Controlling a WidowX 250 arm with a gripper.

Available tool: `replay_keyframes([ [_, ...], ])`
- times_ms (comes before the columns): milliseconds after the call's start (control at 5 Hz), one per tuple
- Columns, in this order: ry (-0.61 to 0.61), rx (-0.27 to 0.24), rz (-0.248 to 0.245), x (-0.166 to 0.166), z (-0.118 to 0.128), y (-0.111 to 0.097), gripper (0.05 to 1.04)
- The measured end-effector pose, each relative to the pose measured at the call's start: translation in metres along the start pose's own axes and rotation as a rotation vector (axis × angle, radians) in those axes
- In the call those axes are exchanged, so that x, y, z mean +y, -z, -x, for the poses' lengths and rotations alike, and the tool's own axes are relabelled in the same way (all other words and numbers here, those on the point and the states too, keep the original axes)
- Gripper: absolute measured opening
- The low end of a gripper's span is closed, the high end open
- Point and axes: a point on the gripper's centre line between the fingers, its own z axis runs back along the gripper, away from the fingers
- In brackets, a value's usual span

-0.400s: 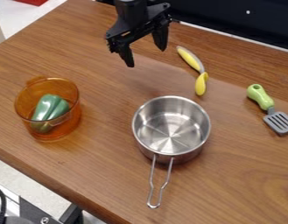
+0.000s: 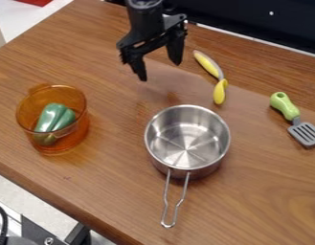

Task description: Put spactula in the silver pot

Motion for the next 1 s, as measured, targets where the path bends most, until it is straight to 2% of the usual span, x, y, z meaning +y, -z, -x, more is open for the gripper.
replay_keyframes([
  [200, 0.03, 0.016, -0.004, -0.022, 0.01, -0.002, 0.995],
  [400, 0.054, 0.039, 0.023, -0.04, 0.021, -0.01, 0.995],
  [600, 0.074, 0.075, 0.023, -0.053, 0.028, -0.008, 0.995],
  [800, 0.066, 0.057, -0.039, -0.054, 0.035, 0.014, 0.995],
  [1000, 0.065, 0.048, -0.021, -0.057, 0.036, 0.016, 0.995],
])
